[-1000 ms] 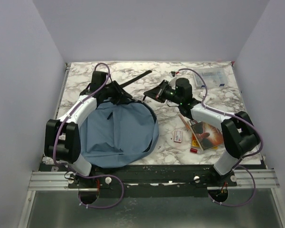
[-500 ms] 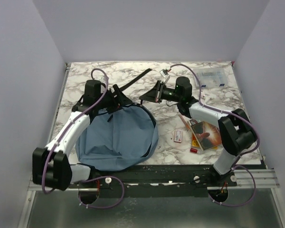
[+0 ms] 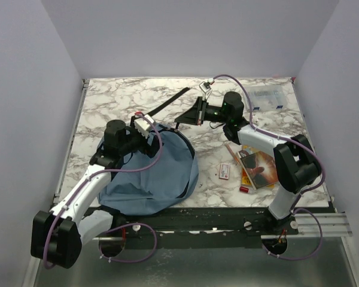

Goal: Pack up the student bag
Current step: Unzip the student bag at the center of the board.

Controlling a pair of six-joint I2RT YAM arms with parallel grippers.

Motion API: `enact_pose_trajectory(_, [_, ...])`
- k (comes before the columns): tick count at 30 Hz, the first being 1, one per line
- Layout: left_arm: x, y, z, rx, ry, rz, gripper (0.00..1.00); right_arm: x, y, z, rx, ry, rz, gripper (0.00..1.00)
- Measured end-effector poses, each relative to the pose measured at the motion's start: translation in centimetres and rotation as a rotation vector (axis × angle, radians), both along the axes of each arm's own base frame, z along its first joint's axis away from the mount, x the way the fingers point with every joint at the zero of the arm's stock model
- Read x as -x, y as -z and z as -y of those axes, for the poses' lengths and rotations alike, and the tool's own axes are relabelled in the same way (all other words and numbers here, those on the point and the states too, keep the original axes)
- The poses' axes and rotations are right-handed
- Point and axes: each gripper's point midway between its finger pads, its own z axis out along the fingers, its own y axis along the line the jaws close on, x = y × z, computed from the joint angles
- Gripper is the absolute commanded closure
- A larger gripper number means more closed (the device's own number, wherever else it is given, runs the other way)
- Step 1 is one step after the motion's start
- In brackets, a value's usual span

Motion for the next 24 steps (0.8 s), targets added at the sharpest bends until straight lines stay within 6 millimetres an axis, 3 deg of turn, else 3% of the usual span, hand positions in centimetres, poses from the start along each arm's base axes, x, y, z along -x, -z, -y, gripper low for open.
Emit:
enact_pose_trajectory(10, [-2.7,-1.2,3.6,-0.121,0.359,0.187,0.15,0.9,-1.3,0.0,-0.04,-0.049,0.022,0.99])
enact_pose_trajectory(17, [-2.0,-2.7,5.6,-0.069,0.532,0.207,0.19,0.9,-0.9,0.0,-0.029,-0.051,0.024,0.99])
enact_pose_trajectory(24, [-1.4,-1.3,6.4,-0.033,0.607,0.15,0.25,0.8,-0.5,0.0,-0.009,-0.05,0.018,0.99])
